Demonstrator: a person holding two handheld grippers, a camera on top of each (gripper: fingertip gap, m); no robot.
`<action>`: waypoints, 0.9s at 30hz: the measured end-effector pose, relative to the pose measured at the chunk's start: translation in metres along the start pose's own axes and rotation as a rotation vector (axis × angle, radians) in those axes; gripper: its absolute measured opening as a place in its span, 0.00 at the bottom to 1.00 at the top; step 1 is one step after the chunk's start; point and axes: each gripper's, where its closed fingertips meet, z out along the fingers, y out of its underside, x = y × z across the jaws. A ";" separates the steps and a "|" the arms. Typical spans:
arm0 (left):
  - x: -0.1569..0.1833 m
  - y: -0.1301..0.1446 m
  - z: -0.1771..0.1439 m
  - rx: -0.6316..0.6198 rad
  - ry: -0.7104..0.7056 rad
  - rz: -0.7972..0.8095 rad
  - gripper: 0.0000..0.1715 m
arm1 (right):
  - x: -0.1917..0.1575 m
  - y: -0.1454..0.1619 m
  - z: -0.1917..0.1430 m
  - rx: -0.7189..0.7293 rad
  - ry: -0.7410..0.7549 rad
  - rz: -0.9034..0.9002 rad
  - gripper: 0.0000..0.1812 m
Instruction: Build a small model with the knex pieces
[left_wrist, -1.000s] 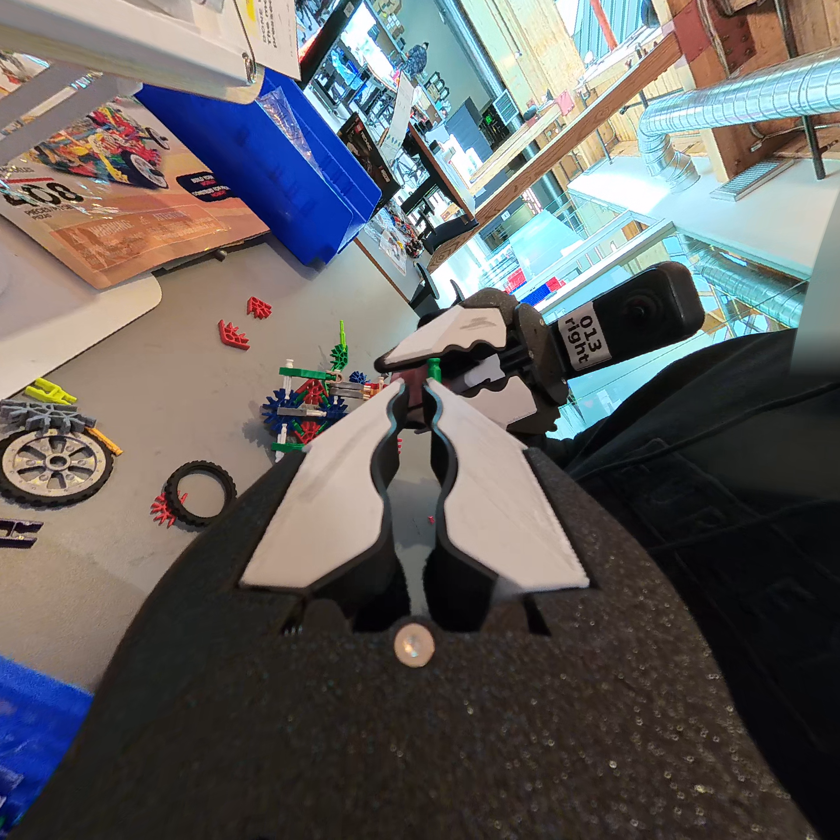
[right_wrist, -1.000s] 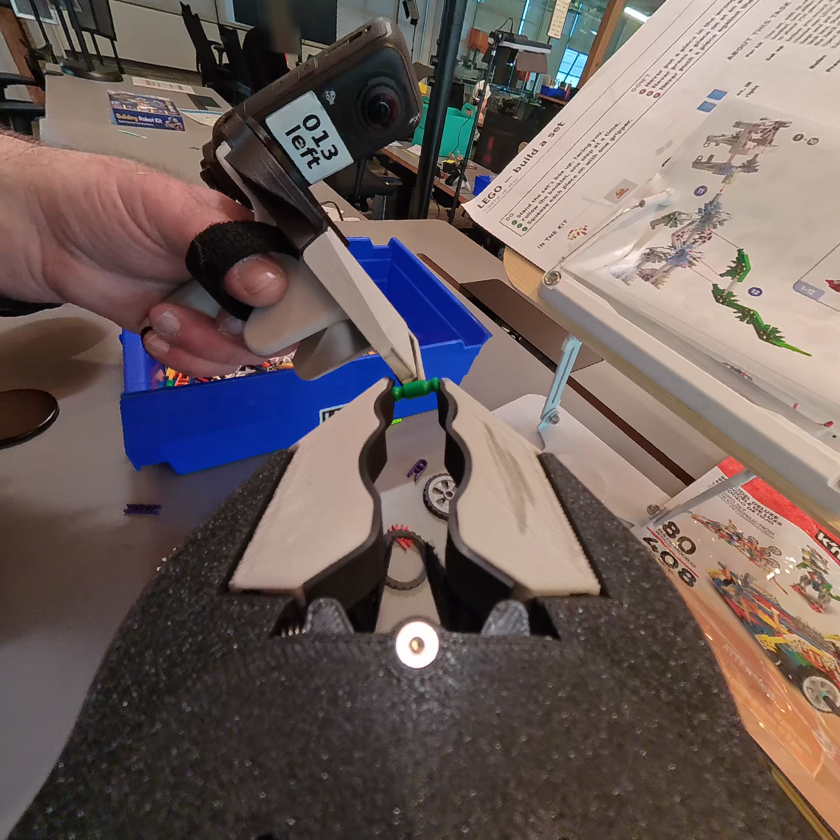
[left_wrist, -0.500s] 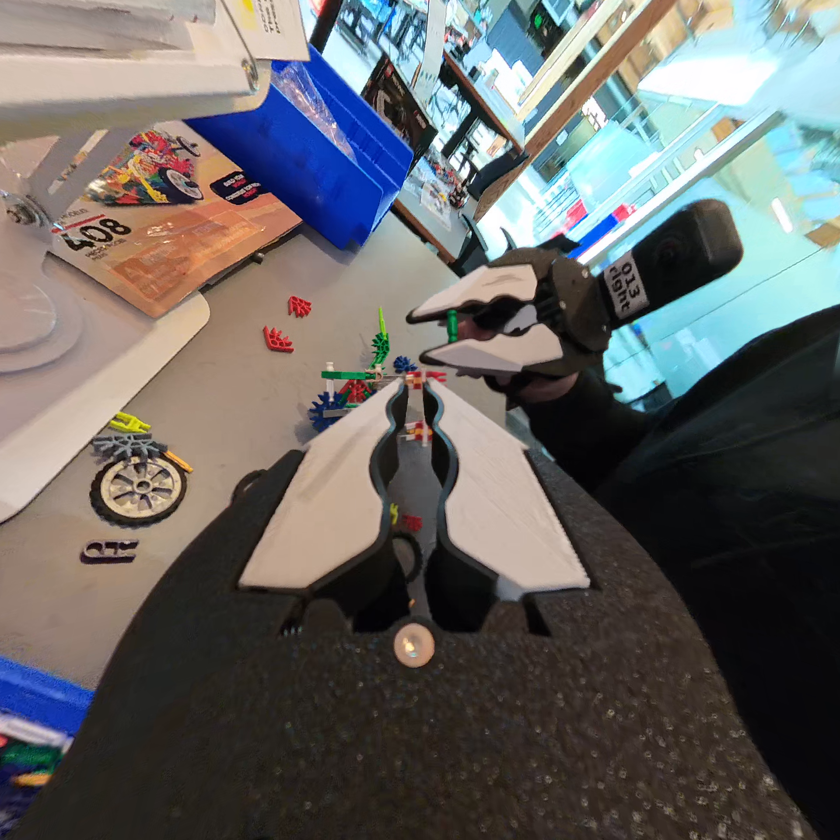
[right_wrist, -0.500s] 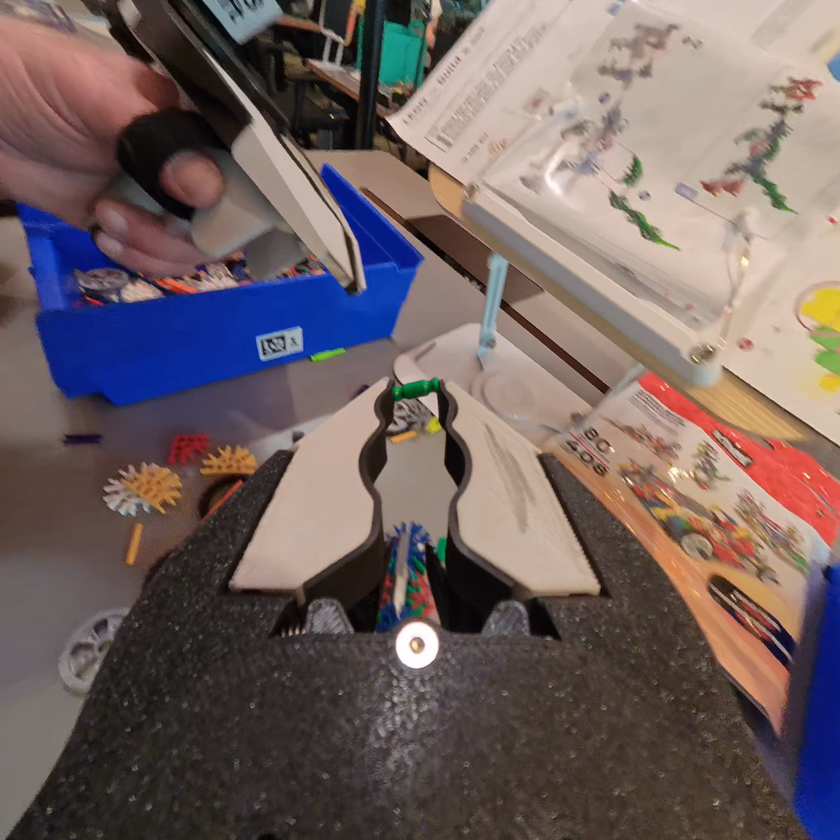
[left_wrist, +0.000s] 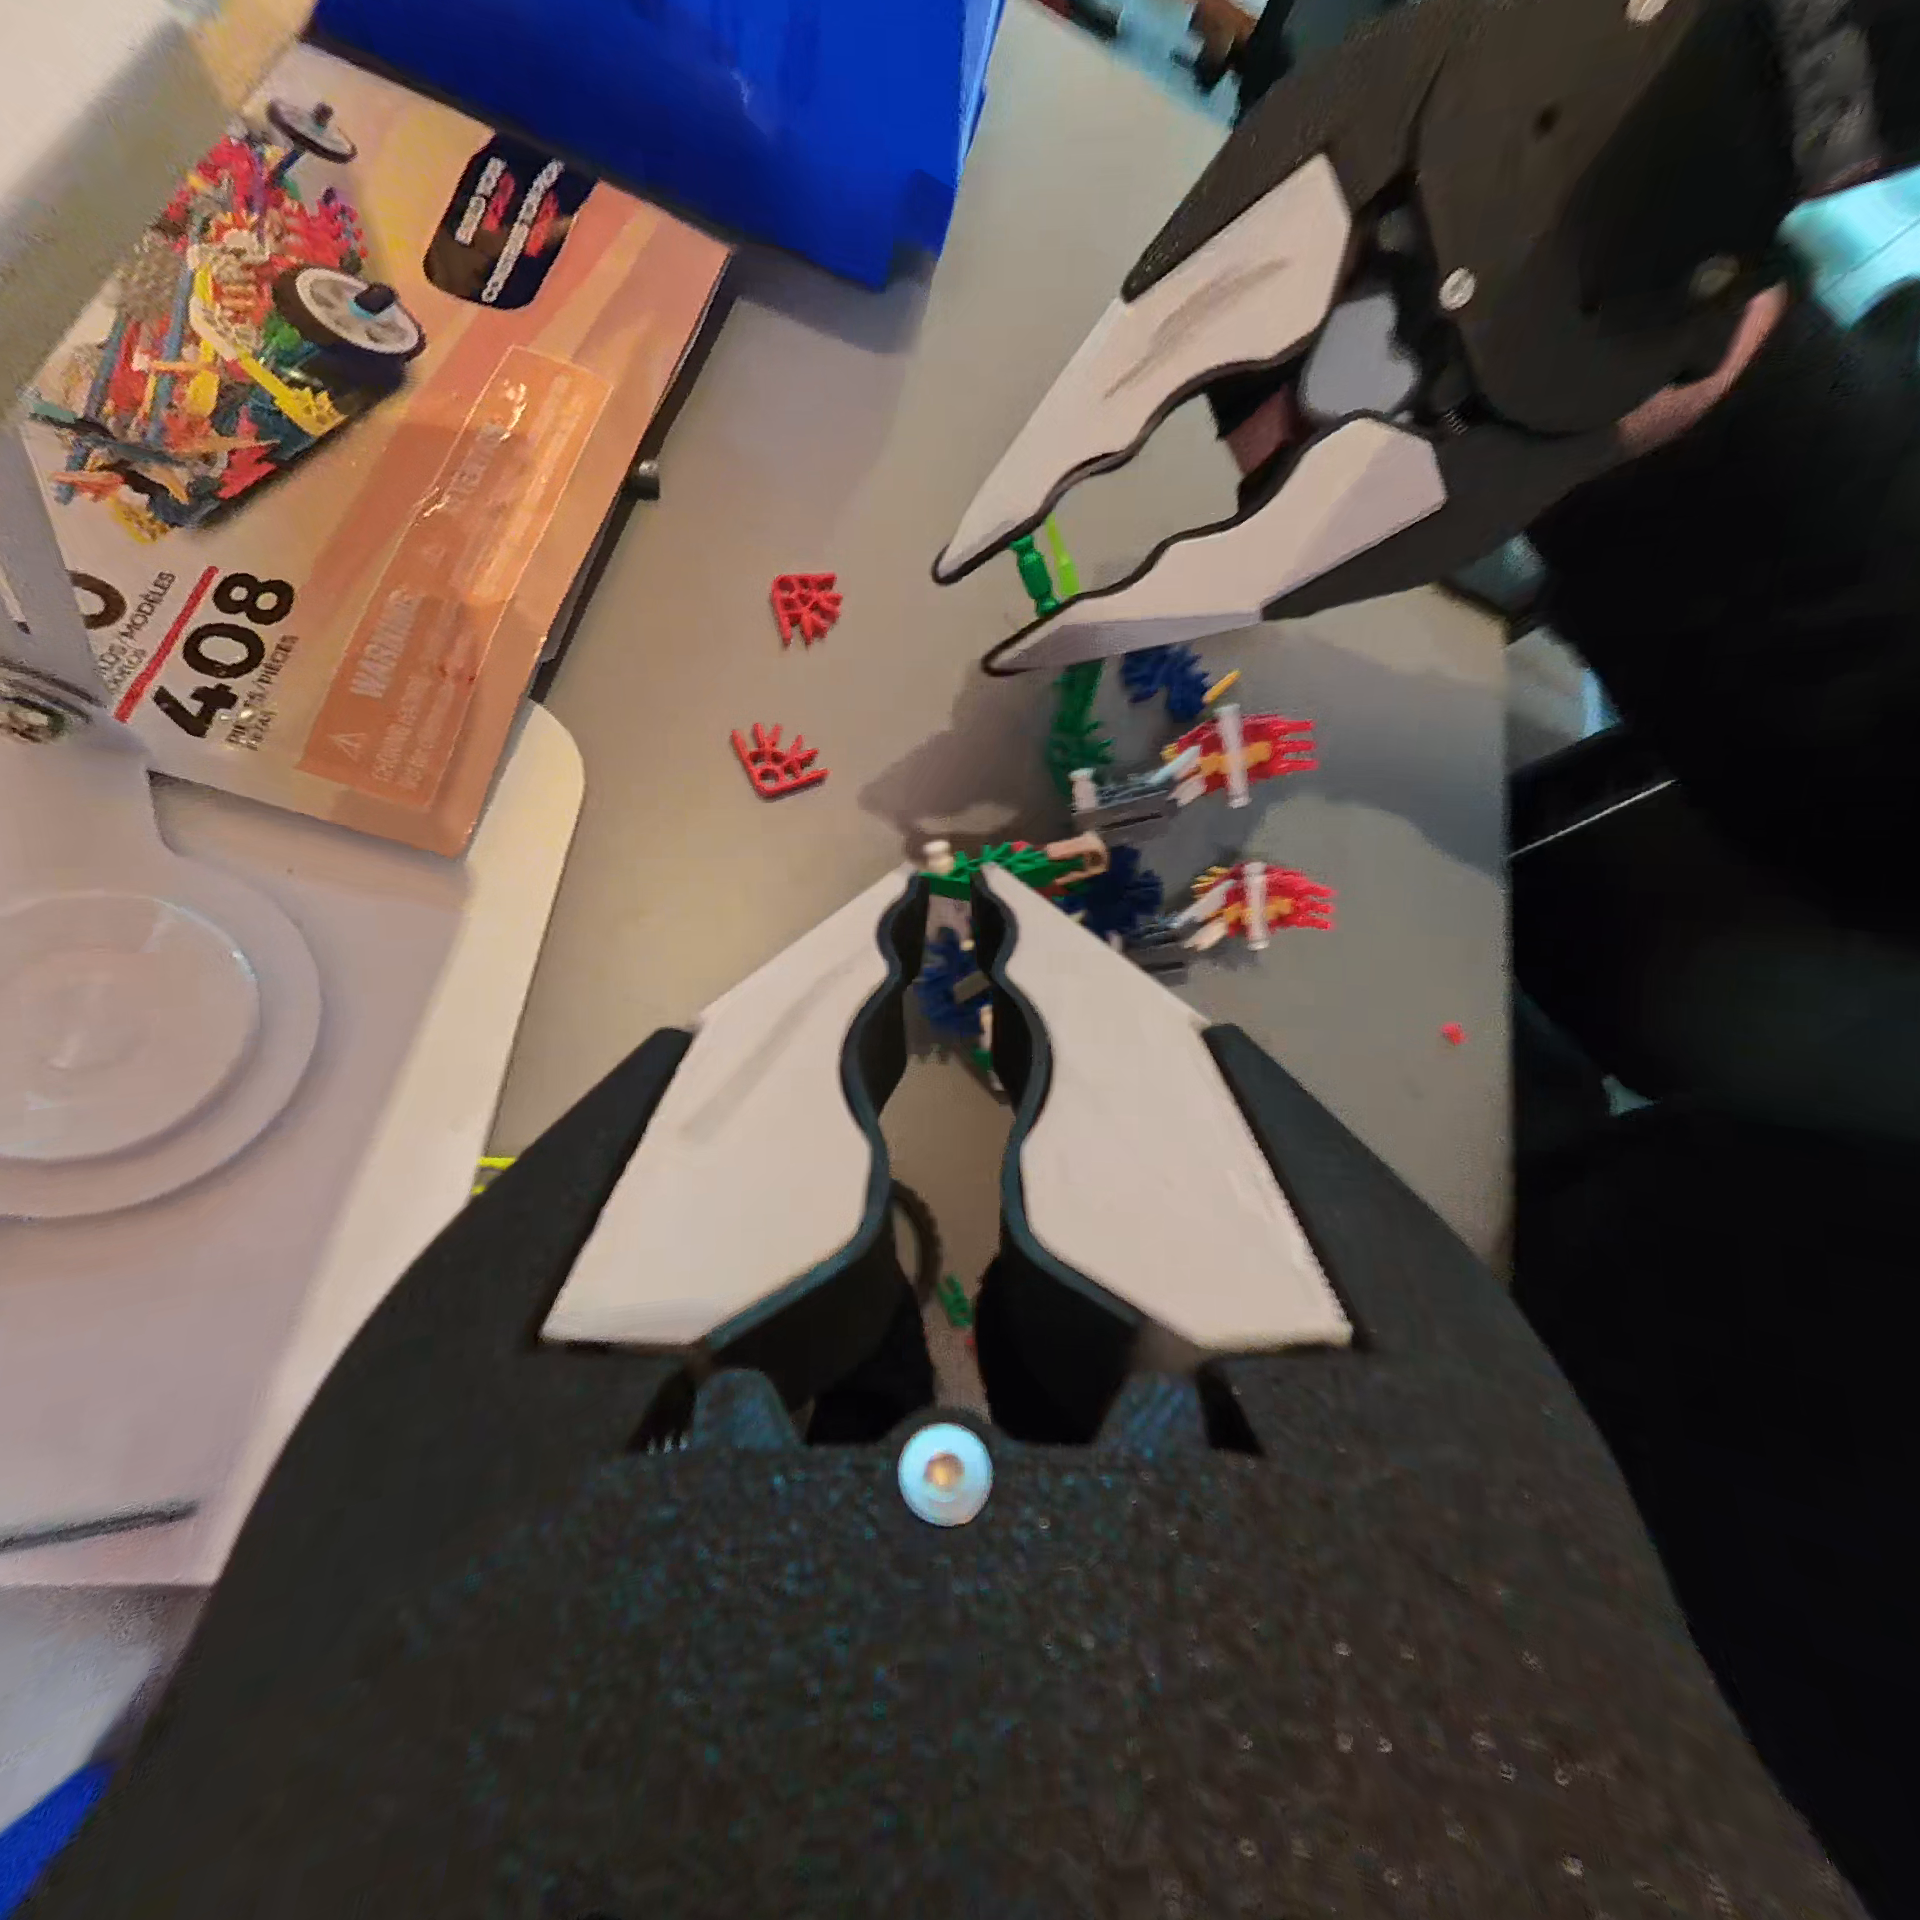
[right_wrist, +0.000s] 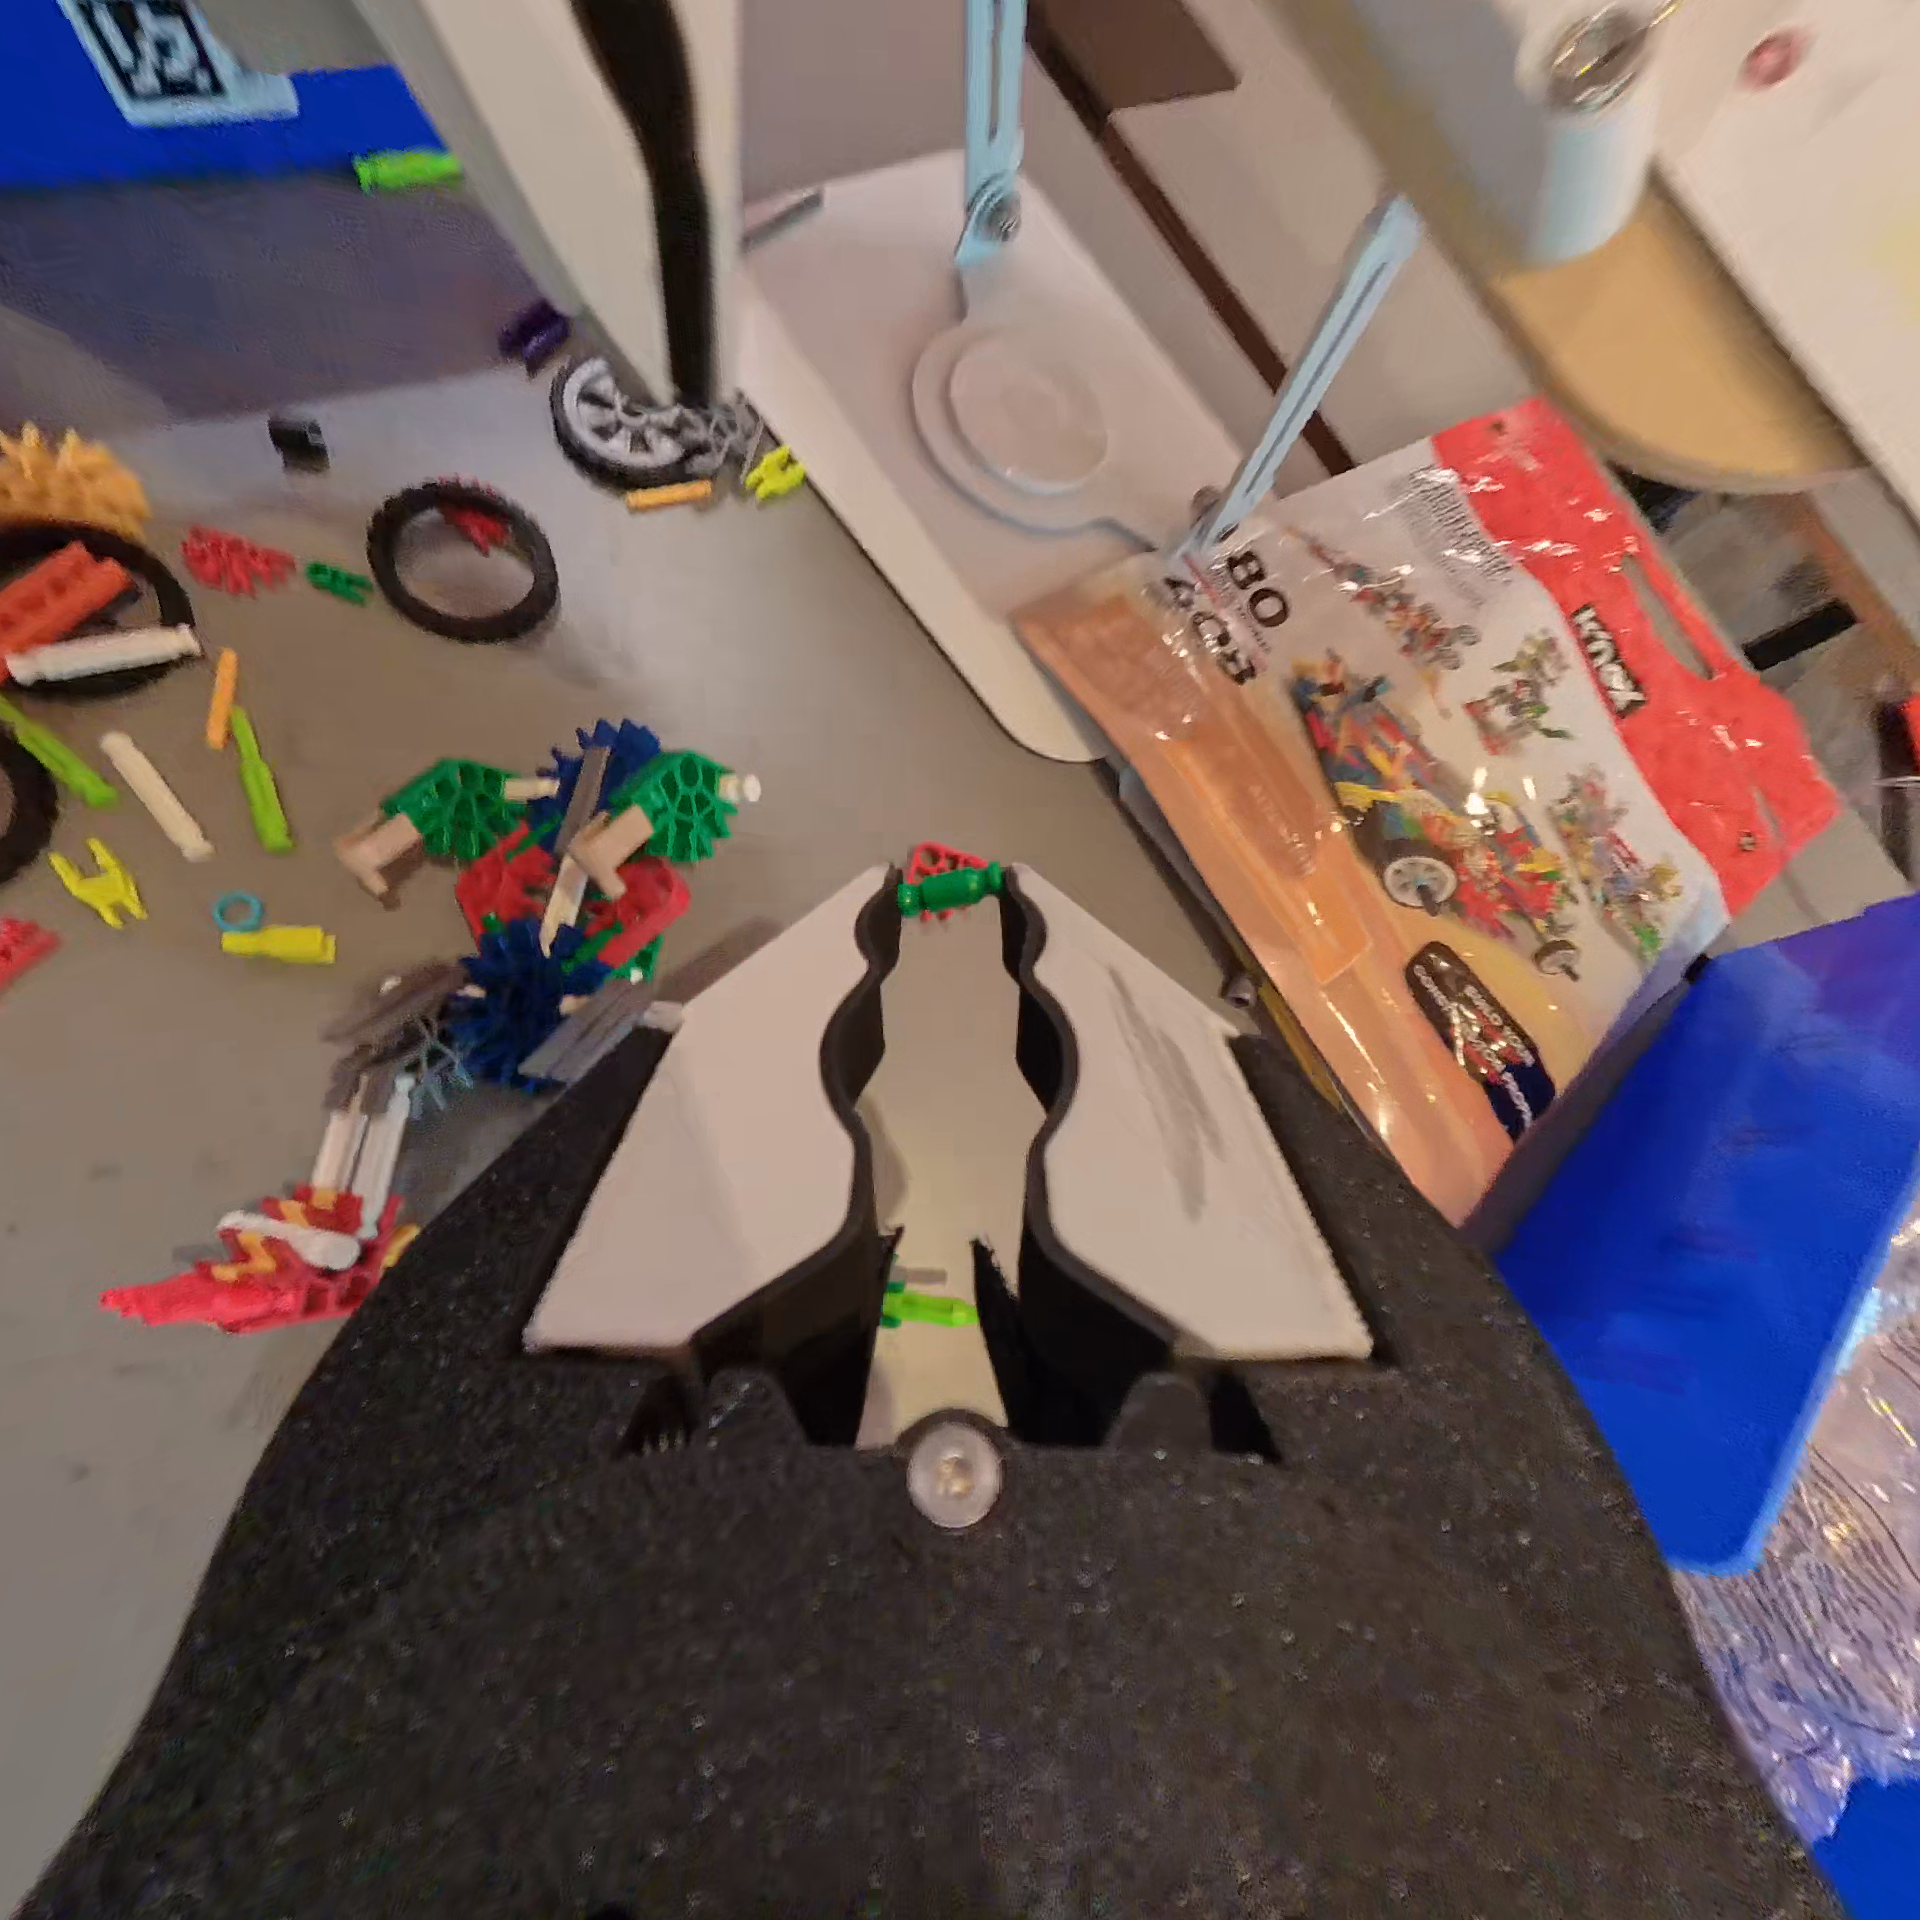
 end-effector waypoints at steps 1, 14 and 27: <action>-0.005 0.001 0.006 -0.030 -0.016 0.017 0.04 | -0.001 0.003 0.004 -0.011 -0.022 -0.001 0.10; -0.041 0.010 0.070 -0.220 -0.049 0.124 0.05 | -0.010 0.041 0.044 -0.174 -0.163 -0.014 0.10; -0.053 0.018 0.098 -0.309 -0.029 0.159 0.05 | -0.017 0.045 0.063 -0.217 -0.255 -0.027 0.10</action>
